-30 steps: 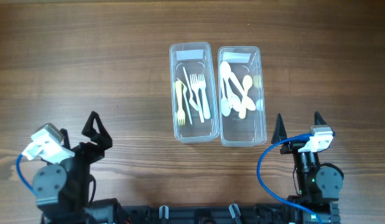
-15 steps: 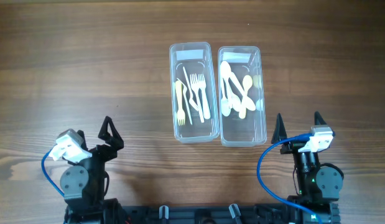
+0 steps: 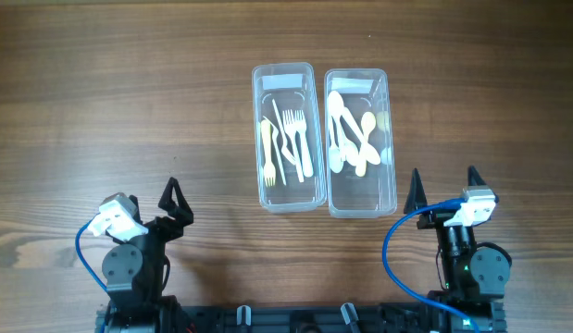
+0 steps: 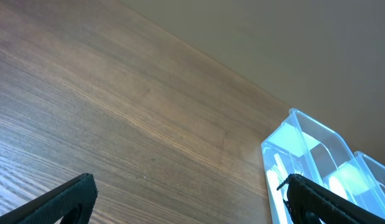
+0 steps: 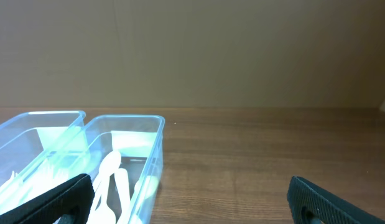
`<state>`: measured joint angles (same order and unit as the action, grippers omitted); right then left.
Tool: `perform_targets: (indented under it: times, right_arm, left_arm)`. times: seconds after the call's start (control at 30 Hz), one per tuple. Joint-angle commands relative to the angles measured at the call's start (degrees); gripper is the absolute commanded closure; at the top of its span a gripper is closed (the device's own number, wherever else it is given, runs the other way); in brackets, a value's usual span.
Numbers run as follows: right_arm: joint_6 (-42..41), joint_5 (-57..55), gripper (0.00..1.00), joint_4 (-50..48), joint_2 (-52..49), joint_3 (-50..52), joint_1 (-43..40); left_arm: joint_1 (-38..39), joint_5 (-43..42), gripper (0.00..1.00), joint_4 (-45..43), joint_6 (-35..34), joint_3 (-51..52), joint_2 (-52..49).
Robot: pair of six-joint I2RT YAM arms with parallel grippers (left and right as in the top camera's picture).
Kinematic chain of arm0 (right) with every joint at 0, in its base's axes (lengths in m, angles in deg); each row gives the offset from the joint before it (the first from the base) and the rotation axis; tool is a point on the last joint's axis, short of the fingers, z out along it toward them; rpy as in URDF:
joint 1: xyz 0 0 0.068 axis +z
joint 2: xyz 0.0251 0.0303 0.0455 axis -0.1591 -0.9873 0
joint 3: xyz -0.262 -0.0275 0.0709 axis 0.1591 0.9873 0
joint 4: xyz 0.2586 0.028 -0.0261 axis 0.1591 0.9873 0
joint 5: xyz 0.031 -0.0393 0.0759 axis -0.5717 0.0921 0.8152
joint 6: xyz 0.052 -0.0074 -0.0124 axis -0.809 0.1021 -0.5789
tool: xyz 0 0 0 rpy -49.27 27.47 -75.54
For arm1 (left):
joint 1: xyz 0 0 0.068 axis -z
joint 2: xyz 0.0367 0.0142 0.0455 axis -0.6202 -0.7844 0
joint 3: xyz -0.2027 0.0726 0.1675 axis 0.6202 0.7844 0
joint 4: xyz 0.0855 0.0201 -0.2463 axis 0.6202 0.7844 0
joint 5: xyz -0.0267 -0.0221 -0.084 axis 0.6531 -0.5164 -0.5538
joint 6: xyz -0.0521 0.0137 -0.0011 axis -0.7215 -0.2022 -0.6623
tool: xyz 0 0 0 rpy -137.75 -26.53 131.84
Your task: Pack container
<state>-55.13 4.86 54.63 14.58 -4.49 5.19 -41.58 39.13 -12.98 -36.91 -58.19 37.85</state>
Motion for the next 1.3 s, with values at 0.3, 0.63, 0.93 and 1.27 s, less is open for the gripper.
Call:
perform_targets:
  times: [0.3,0.63,0.93,1.27]
  right_arm:
    - [0.72,1.07,0.01,-0.2,0.79,0.07,-0.28]
    - [0.7,1.07,0.0,-0.2,0.79,0.07,-0.28]
    - [0.72,1.07,0.0,-0.2,0.79,0.07,-0.28]
    - [0.7,1.07,0.0,-0.17,0.79,0.07,-0.28]
  left_arm:
    - [0.52,1.95,0.0,-1.22,0.28,0.66,1.38]
    - [1.16,1.66,0.0,-2.56,23.63,1.05,1.38]
    - [1.16,0.15,0.0,-2.91,33.18,1.16,1.38]
    - [1.16,-1.16,0.0,-2.89,33.14,1.16,1.38]
